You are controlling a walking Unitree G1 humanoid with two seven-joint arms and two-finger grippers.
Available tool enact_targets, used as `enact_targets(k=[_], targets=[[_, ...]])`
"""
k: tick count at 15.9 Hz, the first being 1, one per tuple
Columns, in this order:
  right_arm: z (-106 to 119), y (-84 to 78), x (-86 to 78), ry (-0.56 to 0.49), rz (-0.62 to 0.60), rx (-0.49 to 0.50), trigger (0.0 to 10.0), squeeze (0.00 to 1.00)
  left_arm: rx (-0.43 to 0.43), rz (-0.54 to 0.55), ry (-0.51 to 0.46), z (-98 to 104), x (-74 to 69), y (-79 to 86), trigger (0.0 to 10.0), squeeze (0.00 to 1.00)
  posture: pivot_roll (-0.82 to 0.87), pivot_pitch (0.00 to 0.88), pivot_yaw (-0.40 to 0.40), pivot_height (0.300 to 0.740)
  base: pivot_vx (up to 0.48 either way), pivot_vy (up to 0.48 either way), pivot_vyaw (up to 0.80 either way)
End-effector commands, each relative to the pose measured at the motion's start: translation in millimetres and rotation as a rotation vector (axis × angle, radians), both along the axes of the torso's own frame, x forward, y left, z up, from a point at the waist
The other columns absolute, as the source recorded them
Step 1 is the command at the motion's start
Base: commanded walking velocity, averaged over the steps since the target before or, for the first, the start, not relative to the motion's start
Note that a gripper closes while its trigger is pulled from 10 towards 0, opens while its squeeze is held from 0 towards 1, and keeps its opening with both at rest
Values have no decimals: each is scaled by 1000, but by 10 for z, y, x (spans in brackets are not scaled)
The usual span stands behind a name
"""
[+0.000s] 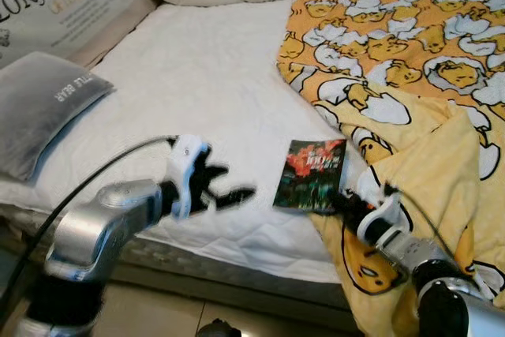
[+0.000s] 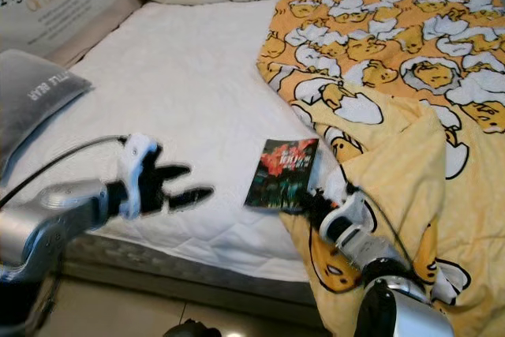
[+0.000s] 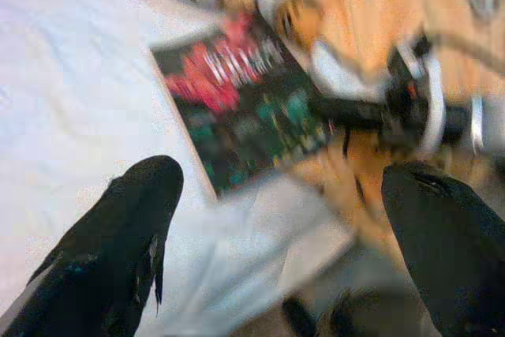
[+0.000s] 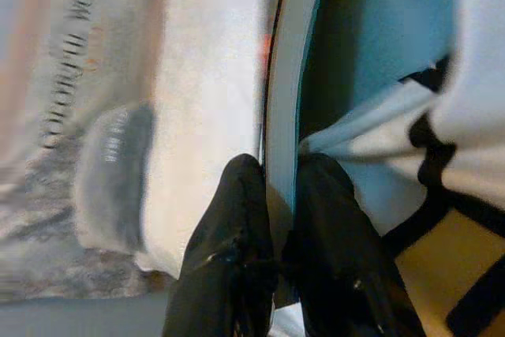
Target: Clean up the room
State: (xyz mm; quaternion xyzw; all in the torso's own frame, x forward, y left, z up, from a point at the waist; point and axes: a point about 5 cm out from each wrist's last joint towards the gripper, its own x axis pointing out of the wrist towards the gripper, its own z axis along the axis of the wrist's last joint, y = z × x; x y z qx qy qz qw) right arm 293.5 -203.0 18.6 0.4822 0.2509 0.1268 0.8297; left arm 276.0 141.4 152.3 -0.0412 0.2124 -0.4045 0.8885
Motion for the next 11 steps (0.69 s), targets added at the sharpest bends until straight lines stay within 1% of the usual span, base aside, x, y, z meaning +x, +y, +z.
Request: enact_targets(k=[1, 2, 4, 5, 6, 7, 8, 9, 10, 11], targets=[[264, -37, 148, -159, 20, 58, 0, 0, -76, 89, -7, 61, 105, 90, 10000, 0, 131, 0, 122, 740, 0, 0, 0], [356, -67, 154, -223, 39, 105, 0, 0, -178, 154, 15, 59, 200, 125, 10000, 0, 124, 0, 122, 740, 0, 0, 0], [423, -76, 146, -273, 63, 134, 0, 0, -261, 216, 37, 36, 299, 155, 10000, 0, 116, 0, 124, 740, 0, 0, 0], [457, -75, 131, -302, 81, 151, 0, 0, -282, 230, 42, 4, 349, 151, 10000, 0, 109, 0, 124, 740, 0, 0, 0], [480, -81, 116, -319, 94, 155, 0, 0, -283, 240, 50, -44, 403, 131, 10000, 0, 101, 0, 124, 740, 0, 0, 0], [443, -106, 97, -296, 100, 71, 0, 0, -264, 250, 45, -91, 467, 81, 10000, 0, 80, 0, 126, 740, 0, 0, 0], [376, -123, 84, -255, 90, -17, 0, 0, -256, 252, 36, -103, 482, 54, 10000, 0, 68, 0, 128, 740, 0, 0, 0], [303, -125, 72, -215, 90, -113, 0, 0, -242, 248, 28, -114, 479, 37, 10000, 0, 62, 0, 130, 740, 0, 0, 0], [243, -114, 68, -181, 79, -171, 0, 0, -214, 234, 13, -121, 459, 19, 10000, 0, 59, 0, 132, 740, 0, 0, 0], [152, -103, 55, -119, 75, -272, 8667, 0, -195, 217, 0, -124, 440, -3, 10000, 0, 63, 0, 134, 740, 0, 0, 0]])
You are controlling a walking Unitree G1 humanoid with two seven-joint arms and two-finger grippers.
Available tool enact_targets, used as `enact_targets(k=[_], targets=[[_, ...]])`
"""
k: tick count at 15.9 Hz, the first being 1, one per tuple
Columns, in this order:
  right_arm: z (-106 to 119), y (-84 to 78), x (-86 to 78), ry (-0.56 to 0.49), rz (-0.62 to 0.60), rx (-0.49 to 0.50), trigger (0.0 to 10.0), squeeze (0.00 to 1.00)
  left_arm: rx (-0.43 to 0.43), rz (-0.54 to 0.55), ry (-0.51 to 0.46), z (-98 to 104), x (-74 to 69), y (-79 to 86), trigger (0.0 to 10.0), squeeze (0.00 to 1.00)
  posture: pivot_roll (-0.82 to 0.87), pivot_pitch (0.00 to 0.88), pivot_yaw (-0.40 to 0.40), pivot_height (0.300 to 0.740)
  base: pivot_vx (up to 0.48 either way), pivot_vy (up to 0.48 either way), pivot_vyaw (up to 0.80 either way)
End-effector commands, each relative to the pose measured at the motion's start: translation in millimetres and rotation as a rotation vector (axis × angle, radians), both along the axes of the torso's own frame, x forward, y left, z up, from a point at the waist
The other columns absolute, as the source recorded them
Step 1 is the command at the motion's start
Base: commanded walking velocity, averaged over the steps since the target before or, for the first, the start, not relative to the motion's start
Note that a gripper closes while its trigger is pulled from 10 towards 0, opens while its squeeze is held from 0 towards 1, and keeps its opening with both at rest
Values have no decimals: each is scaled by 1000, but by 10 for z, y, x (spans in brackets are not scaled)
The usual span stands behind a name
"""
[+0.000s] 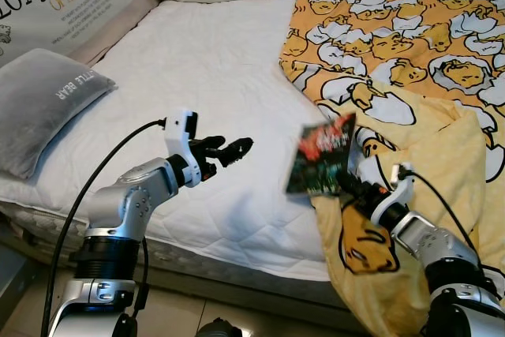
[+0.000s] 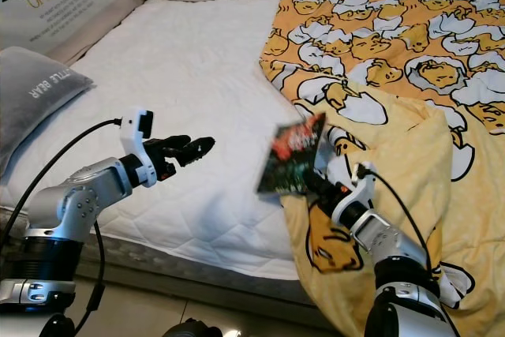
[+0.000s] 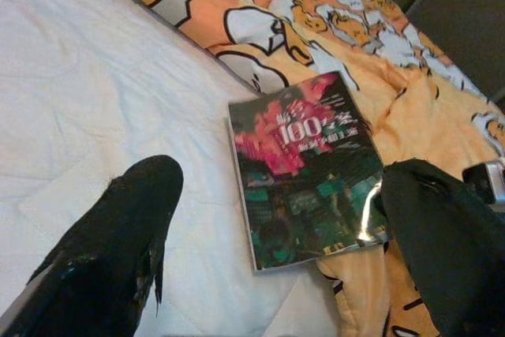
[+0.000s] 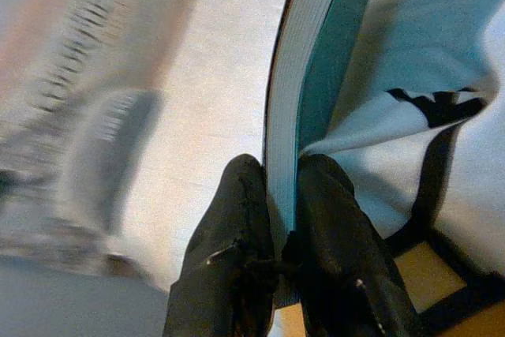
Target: Clean up the room
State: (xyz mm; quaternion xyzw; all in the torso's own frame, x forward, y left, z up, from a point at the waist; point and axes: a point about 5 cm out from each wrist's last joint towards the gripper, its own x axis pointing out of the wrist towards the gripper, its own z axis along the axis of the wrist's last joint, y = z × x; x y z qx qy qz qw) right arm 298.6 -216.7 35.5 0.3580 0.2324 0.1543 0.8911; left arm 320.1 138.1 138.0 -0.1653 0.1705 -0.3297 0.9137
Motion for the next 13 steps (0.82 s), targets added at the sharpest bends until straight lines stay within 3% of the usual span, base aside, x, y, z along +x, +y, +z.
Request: enact_targets(k=[1, 2, 3, 4, 7, 9, 11, 13], targets=[[-171, 40, -38, 101, -22, -164, 10000, 0, 63, -19, -38, 28, -30, 6, 10000, 0, 74, 0, 133, 740, 0, 0, 0], [-236, 44, -64, 136, -29, -227, 10000, 0, 79, -33, -48, 43, -50, 3, 10000, 0, 79, 0, 135, 740, 0, 0, 0], [-296, 55, -90, 173, -36, -282, 10000, 957, 104, -53, -67, 62, -68, 12, 10000, 0, 84, 0, 137, 740, 0, 0, 0], [-325, 79, -103, 200, -40, -289, 10000, 1000, 128, -72, -77, 80, -99, 44, 10000, 0, 96, 0, 139, 740, 0, 0, 0], [-308, 77, -118, 188, 78, -388, 10000, 1000, 224, -120, -94, 104, -204, 149, 10000, 0, 111, 0, 136, 740, 0, 0, 0], [-230, 31, -142, 157, 202, -428, 10000, 1000, 256, -142, -102, 117, -236, 172, 10000, 0, 122, 0, 121, 740, 0, 0, 0], [-95, -170, -136, 140, 206, -482, 10000, 1000, 269, -138, -102, 113, -254, 186, 10000, 0, 129, 0, 102, 740, 0, 0, 0], [203, -355, -38, 68, 147, -454, 10000, 1000, 269, -136, -99, 112, -295, 199, 10000, 0, 132, 0, 86, 740, 0, 0, 0]])
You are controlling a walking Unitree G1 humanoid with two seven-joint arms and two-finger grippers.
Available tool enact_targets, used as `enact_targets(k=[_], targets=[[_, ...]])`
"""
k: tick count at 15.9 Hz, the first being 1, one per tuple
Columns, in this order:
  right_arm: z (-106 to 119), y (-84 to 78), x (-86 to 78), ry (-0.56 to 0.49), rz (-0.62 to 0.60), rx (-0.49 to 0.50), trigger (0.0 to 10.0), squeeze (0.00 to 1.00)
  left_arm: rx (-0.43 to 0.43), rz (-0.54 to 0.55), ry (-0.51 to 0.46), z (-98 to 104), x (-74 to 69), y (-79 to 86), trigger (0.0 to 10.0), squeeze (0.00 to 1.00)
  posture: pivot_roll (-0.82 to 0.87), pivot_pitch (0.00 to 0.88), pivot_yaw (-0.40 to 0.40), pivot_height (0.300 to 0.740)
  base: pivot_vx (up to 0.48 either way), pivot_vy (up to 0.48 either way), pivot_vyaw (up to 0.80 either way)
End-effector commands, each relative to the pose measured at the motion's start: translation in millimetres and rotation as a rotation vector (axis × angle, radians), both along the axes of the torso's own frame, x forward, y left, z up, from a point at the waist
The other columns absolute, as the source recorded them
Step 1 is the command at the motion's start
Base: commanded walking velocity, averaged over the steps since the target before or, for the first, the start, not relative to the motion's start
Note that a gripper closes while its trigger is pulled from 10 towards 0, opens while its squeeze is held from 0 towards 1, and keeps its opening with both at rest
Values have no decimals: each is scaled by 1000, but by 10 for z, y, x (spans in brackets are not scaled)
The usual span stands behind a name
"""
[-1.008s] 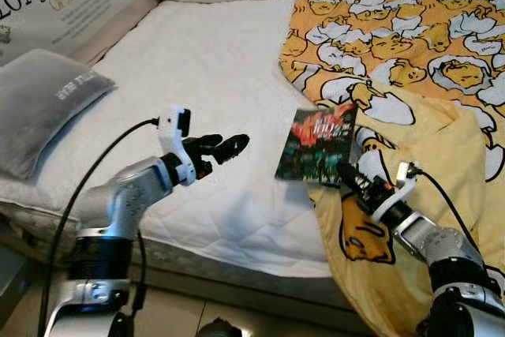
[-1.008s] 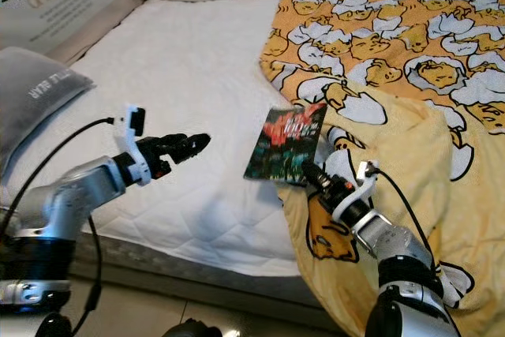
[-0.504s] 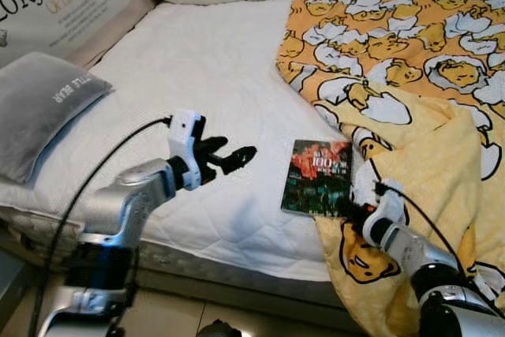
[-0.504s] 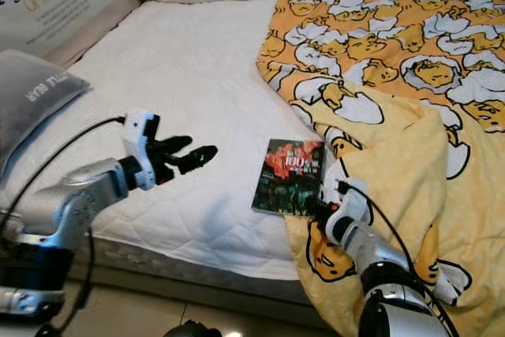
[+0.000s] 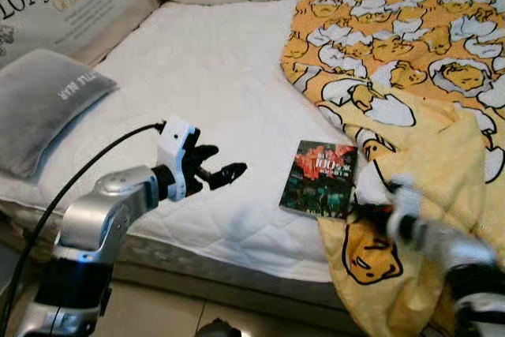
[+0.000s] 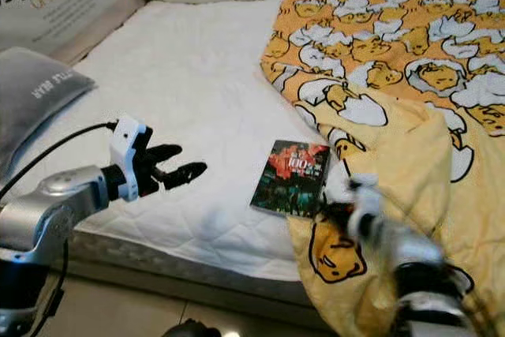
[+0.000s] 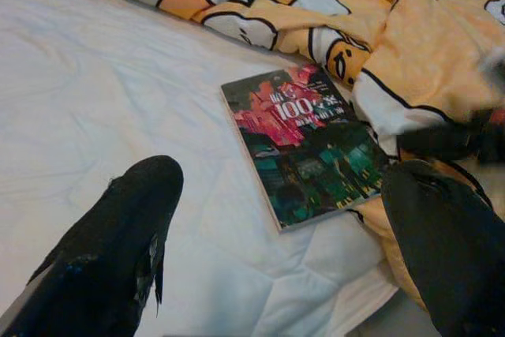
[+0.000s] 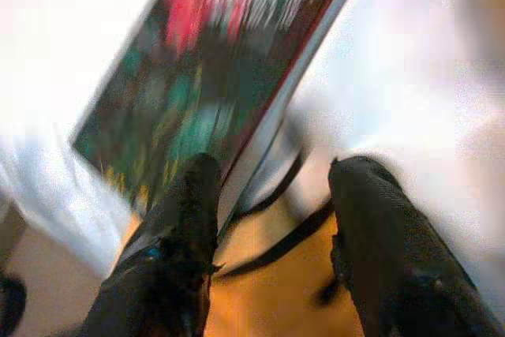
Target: Clean up the room
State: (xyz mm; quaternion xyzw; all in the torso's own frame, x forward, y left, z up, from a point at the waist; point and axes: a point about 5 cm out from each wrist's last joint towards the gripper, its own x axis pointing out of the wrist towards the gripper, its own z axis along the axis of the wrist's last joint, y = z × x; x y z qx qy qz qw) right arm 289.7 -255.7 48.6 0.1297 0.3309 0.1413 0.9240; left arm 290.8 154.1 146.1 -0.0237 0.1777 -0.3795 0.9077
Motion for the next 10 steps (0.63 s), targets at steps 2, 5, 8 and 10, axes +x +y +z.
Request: enact_targets(k=[2, 5, 8, 10], targets=[[243, -5, 122, -77, 4, 51, 10000, 1000, 21, 4, -1, 25, -34, 37, 10000, 0, 131, 0, 83, 740, 0, 0, 0], [284, 67, 256, -78, -58, 140, 10000, 1000, 25, -27, 13, 5, -77, 3, 10000, 0, 130, 0, 86, 740, 0, 0, 0], [14, 260, 259, 19, -124, 132, 10000, 1000, 70, -135, 36, 3, -164, -93, 10000, 0, 140, 0, 85, 740, 0, 0, 0], [-73, 300, 247, 59, -148, 115, 10000, 1000, 118, -170, 48, -36, -209, -103, 10000, 0, 143, 0, 81, 740, 0, 0, 0]])
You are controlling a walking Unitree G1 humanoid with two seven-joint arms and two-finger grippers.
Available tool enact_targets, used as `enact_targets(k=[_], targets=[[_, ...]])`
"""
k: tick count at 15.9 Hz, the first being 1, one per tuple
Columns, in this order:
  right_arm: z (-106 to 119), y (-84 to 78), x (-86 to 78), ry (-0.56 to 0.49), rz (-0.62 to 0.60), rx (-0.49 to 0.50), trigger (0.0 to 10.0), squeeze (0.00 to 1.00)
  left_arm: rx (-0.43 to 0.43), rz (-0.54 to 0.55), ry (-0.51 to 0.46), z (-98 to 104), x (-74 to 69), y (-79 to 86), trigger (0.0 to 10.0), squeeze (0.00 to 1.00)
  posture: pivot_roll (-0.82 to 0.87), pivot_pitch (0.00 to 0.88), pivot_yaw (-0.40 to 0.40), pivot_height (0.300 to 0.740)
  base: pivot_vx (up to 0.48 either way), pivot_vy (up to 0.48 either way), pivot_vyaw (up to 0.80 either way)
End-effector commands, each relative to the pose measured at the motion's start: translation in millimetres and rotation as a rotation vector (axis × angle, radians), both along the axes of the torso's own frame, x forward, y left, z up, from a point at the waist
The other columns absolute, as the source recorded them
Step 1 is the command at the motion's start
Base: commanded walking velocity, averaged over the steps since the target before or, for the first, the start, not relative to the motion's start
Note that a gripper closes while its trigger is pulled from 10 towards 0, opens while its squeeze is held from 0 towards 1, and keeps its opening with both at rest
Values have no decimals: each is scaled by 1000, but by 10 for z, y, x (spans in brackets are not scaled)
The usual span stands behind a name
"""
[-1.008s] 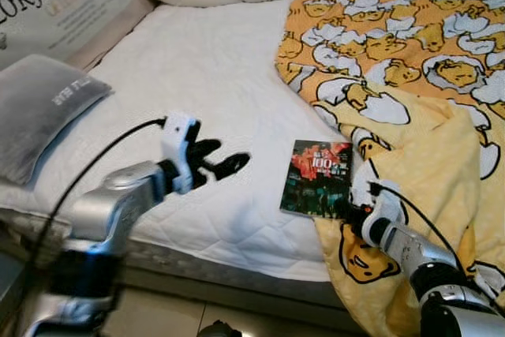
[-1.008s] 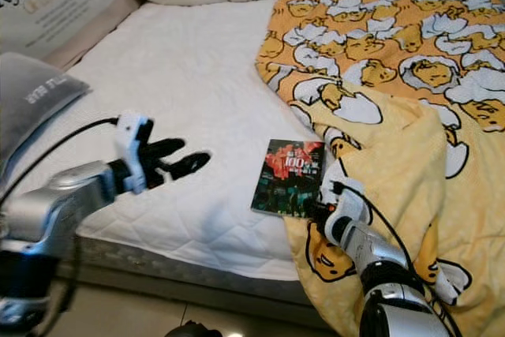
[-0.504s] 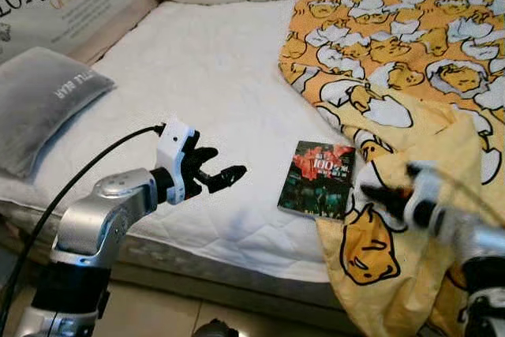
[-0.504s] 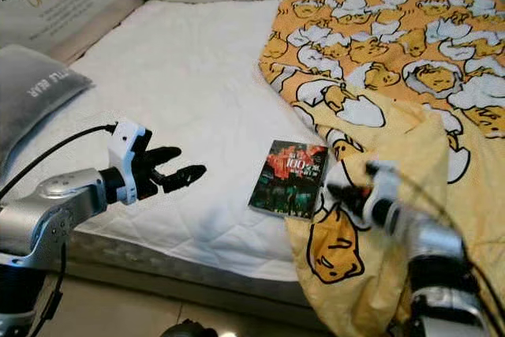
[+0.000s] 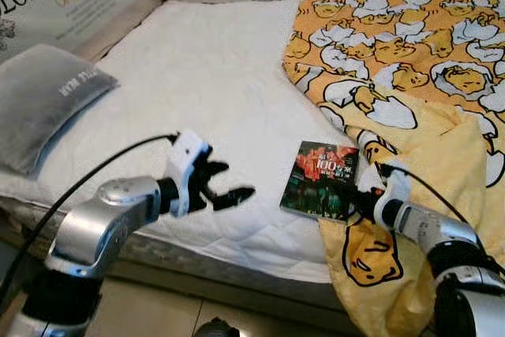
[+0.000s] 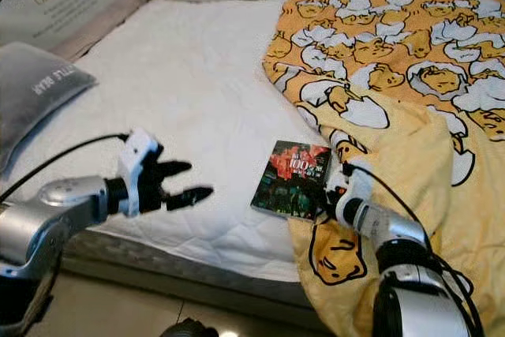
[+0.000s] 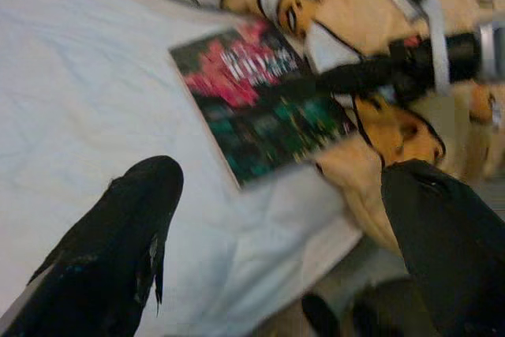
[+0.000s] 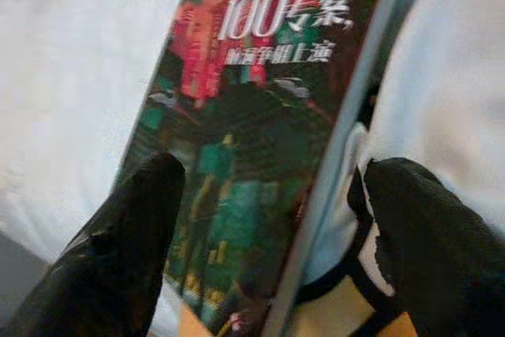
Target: Clean up the room
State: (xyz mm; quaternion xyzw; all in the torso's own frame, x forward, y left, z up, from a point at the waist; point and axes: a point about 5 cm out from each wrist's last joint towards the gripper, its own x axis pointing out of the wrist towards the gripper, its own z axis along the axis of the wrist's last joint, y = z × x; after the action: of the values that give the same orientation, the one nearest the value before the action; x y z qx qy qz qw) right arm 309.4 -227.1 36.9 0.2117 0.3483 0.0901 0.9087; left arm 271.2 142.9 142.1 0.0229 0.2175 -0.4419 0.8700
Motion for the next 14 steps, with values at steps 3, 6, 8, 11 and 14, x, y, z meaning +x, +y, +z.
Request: enact_targets(k=[3, 6, 8, 11, 14], targets=[[15, 23, 47, 5, -34, 17, 10000, 1000, 33, -11, 2, -5, -22, 8, 10000, 0, 144, 0, 77, 740, 0, 0, 0], [-37, 32, 18, 38, -101, 134, 10000, 1000, 34, -17, 7, -15, -28, -9, 10000, 0, 138, 0, 73, 740, 0, 0, 0], [-58, 84, 11, 42, -138, 233, 10000, 1000, 29, -17, 7, -14, -25, -17, 10000, 0, 143, 0, 72, 740, 0, 0, 0], [-52, 162, 34, 34, -154, 309, 10000, 1000, 28, -13, 9, -11, -33, -2, 10000, 0, 151, 0, 72, 740, 0, 0, 0], [-19, 254, 66, 18, -142, 398, 10000, 1000, 24, -10, 9, -5, -33, 5, 10000, 0, 155, 0, 72, 740, 0, 0, 0]])
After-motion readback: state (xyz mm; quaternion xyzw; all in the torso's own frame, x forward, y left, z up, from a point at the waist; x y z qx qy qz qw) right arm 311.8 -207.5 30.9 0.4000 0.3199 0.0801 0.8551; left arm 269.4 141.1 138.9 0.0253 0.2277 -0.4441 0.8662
